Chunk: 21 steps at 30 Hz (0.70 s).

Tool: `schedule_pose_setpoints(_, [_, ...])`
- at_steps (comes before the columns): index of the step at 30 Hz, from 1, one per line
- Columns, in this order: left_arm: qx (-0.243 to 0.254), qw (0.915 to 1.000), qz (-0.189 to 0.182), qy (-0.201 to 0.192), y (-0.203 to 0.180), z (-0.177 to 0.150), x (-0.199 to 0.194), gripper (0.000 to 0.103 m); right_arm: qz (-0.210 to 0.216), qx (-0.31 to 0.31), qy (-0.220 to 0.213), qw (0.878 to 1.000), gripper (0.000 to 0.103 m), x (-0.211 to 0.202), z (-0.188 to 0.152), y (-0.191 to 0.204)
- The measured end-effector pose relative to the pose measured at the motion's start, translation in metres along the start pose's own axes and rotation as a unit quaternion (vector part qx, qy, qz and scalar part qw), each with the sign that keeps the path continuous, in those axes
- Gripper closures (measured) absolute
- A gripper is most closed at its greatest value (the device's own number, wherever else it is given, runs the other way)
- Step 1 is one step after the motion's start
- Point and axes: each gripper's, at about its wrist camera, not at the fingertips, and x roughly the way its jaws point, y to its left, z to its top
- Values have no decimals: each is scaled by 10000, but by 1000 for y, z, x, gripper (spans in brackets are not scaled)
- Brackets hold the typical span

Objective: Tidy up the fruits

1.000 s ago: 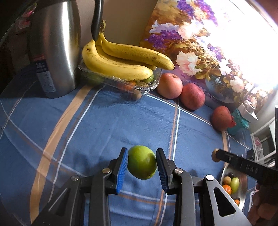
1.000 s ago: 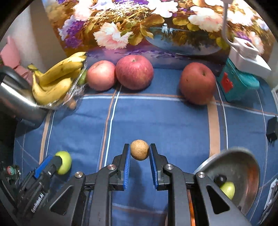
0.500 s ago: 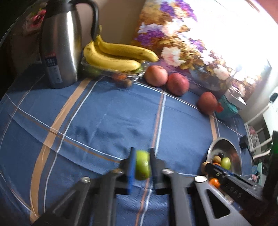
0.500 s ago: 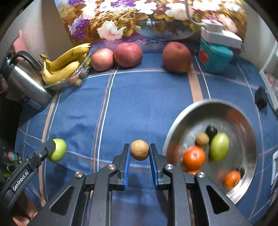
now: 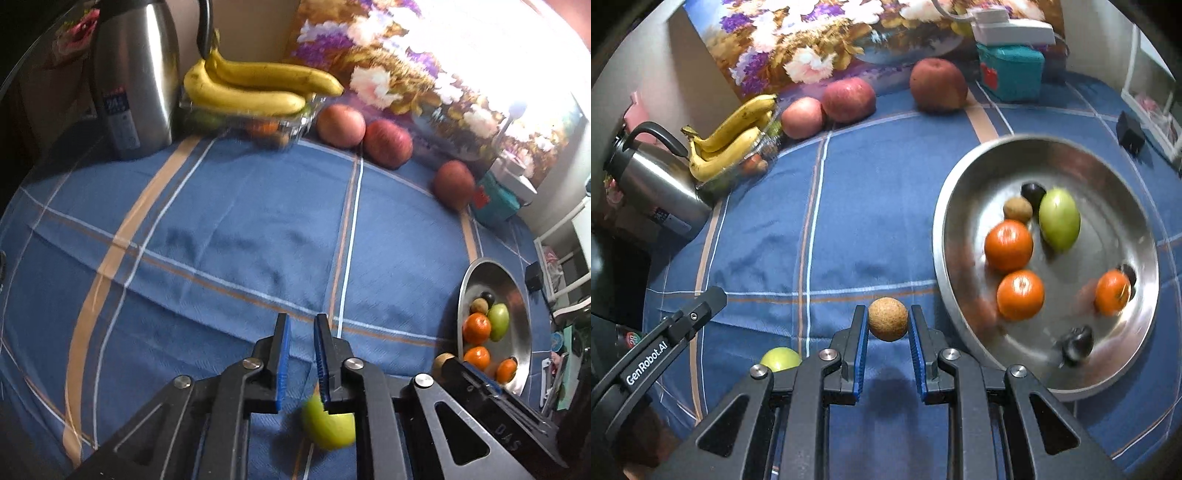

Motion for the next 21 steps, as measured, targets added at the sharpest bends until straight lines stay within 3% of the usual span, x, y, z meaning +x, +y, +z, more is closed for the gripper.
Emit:
schedule_pose_setpoints(6, [107,9996,-25,278,-12,-16,6,59,-1,50,-29,10000,81,-5,-4,-9])
schedule_pose_setpoints(12, [379,9986,33,372,-31,-36,5,47,27,151,-193,9997,81,-24,-13,-22])
schedule_pose_setpoints(21, [609,9959,128,663,-46,-60,13,46,126,129,-283,9994,81,-40,-31,-26])
